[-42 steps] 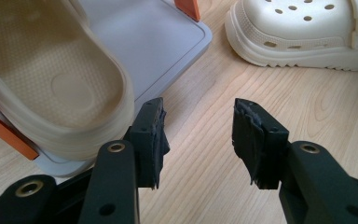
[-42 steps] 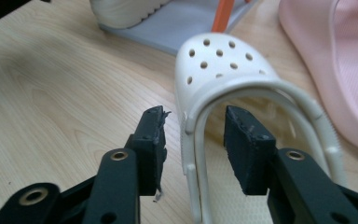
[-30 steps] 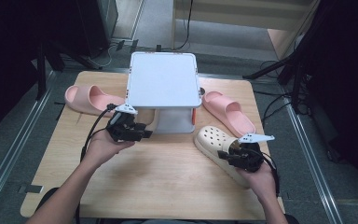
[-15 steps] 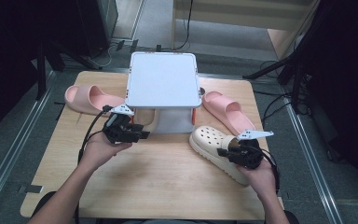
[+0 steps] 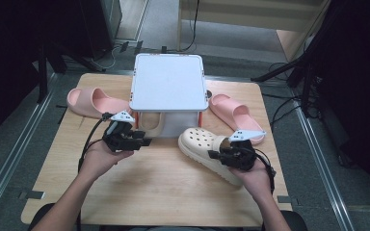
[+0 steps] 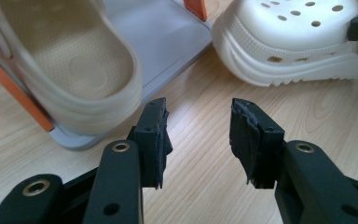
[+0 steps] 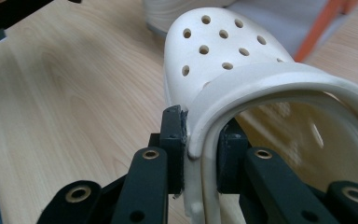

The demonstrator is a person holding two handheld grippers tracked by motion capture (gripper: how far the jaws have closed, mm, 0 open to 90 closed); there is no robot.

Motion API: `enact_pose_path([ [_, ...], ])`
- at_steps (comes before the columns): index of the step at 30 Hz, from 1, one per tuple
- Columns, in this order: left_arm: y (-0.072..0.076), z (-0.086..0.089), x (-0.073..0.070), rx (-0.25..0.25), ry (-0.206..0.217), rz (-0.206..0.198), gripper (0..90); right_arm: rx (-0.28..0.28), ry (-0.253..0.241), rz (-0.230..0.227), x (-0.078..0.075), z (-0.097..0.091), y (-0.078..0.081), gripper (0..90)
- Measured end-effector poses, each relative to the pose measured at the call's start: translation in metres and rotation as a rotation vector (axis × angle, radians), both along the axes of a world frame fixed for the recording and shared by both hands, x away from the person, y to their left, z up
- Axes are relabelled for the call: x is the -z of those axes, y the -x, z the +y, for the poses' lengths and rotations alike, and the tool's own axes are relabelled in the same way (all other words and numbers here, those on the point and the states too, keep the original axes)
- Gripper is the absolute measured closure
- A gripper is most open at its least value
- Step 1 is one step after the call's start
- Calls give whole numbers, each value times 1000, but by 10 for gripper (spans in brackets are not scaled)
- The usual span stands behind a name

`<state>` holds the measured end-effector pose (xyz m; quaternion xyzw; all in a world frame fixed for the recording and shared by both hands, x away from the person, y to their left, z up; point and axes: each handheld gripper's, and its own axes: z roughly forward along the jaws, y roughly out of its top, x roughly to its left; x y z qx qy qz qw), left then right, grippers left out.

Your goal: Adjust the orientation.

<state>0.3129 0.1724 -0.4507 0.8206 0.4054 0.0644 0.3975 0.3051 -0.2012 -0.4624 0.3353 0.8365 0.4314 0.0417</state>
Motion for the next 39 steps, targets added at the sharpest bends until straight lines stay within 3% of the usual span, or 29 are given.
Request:
enact_pose_path([
  [6,8,4,1,-18,-3,-2,557,-59,-4,-7,-1,25,-1,777],
  [13,15,3,8,-22,-29,4,460,-139,11,17,7,55,-3,776],
  [21,21,2,12,-32,-25,-4,380,-208,31,40,18,79,-5,775],
  [28,24,-3,15,-18,-38,-4,373,-237,38,36,22,83,-4,728],
  [31,24,-4,15,-16,-41,-10,381,-220,38,9,19,81,-2,676],
  [35,26,-5,13,-11,-24,-19,420,-209,21,9,14,74,-2,607],
  [39,26,-7,12,-11,-13,-14,449,-201,1,-3,7,64,0,596],
])
